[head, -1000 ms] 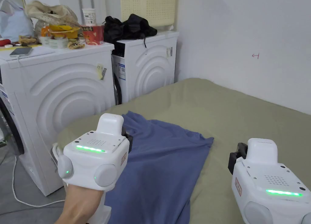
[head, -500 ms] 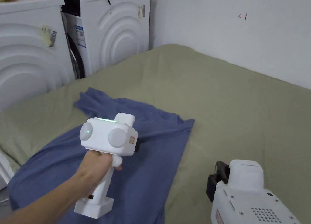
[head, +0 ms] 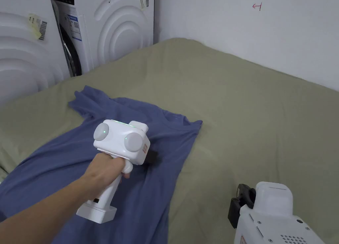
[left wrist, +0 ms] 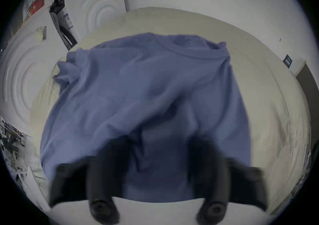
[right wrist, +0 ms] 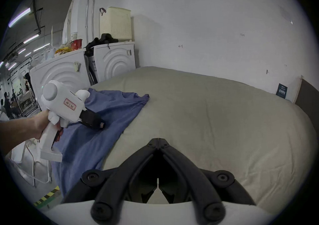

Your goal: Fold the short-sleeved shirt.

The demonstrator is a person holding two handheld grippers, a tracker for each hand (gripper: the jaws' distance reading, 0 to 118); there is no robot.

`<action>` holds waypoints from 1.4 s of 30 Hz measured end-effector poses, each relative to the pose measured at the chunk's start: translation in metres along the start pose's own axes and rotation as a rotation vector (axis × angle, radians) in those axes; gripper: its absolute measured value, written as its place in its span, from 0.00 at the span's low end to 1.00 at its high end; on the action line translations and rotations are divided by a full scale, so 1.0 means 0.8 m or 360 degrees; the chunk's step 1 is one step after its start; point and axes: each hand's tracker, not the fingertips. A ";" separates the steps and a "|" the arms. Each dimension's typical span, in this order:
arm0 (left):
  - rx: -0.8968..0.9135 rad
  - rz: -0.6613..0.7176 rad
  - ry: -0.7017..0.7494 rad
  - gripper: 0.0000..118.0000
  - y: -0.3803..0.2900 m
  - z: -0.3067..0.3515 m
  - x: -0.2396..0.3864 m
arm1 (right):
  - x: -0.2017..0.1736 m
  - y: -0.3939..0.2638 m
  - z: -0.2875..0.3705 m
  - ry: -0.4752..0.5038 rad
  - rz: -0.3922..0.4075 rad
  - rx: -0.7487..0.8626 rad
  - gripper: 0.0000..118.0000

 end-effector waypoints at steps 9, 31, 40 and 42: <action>0.0193 -0.0019 -0.0101 0.02 0.022 0.111 0.040 | 0.091 0.015 0.113 -0.0223 -0.0028 0.0111 0.00; 0.0372 -0.0802 -0.1253 0.02 -0.023 0.338 0.621 | 0.347 -0.062 0.374 -0.1000 -0.0262 0.0183 0.00; -0.0068 -0.1000 -0.0984 0.02 -0.103 0.154 0.708 | 0.399 -0.115 0.359 -0.1079 -0.0387 0.0023 0.00; -0.0072 -0.1001 -0.0960 0.02 -0.118 0.138 0.711 | 0.403 -0.121 0.354 -0.1084 -0.0384 0.0007 0.00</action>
